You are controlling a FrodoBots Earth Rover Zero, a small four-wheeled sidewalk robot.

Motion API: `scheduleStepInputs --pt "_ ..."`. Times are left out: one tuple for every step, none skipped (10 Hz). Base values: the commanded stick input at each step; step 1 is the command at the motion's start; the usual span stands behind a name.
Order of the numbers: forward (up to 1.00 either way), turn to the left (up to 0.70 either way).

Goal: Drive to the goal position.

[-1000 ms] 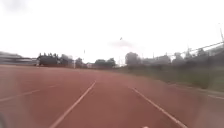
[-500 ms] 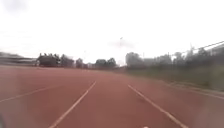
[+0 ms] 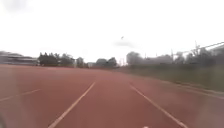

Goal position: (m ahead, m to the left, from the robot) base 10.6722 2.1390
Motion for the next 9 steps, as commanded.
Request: scheduleStepInputs --pt "0.70 0.00" --pt "0.70 0.00" --pt "0.70 0.00" --pt "0.70 0.00" --pt "0.70 0.00" --pt "0.70 0.00" --pt "0.70 0.00" --pt "0.70 0.00" --pt "0.70 0.00"
